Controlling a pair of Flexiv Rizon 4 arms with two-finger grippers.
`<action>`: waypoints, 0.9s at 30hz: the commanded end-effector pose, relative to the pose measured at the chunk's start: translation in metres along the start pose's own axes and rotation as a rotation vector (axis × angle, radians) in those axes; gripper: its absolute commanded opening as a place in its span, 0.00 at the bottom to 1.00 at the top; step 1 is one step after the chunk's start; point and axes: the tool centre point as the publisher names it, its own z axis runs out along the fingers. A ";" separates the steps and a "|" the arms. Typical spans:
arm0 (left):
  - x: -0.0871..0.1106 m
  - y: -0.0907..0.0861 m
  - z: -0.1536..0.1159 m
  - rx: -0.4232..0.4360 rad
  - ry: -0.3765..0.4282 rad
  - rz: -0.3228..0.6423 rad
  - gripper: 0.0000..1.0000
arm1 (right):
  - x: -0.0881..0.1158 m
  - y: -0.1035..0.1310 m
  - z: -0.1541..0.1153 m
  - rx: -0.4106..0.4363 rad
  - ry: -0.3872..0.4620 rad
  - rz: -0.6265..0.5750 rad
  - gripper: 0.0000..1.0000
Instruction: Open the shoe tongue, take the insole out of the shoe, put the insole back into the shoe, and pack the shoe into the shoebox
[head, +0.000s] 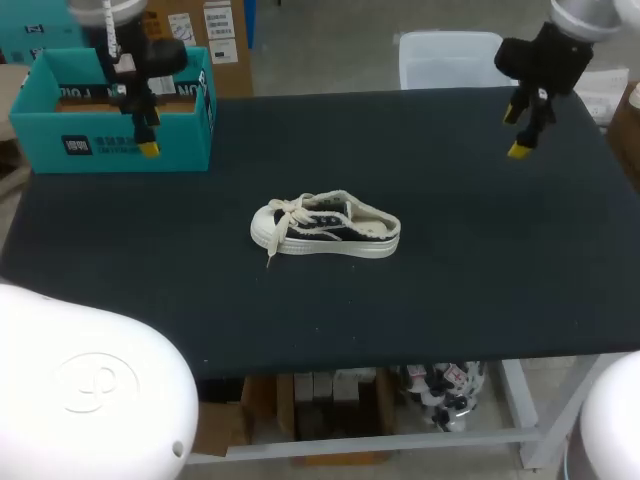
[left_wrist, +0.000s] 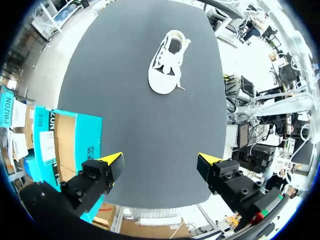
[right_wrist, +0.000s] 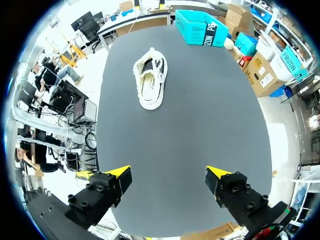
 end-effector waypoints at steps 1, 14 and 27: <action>-0.005 -0.011 0.000 0.007 0.084 -0.102 1.00 | 0.011 0.010 0.031 -0.049 -0.069 -0.006 1.00; 0.028 -0.031 0.013 0.004 0.057 -0.317 1.00 | 0.040 0.059 0.084 -0.205 -0.054 -0.073 1.00; 0.030 -0.033 0.014 0.002 0.050 -0.313 1.00 | 0.044 0.067 0.092 -0.215 -0.036 -0.065 1.00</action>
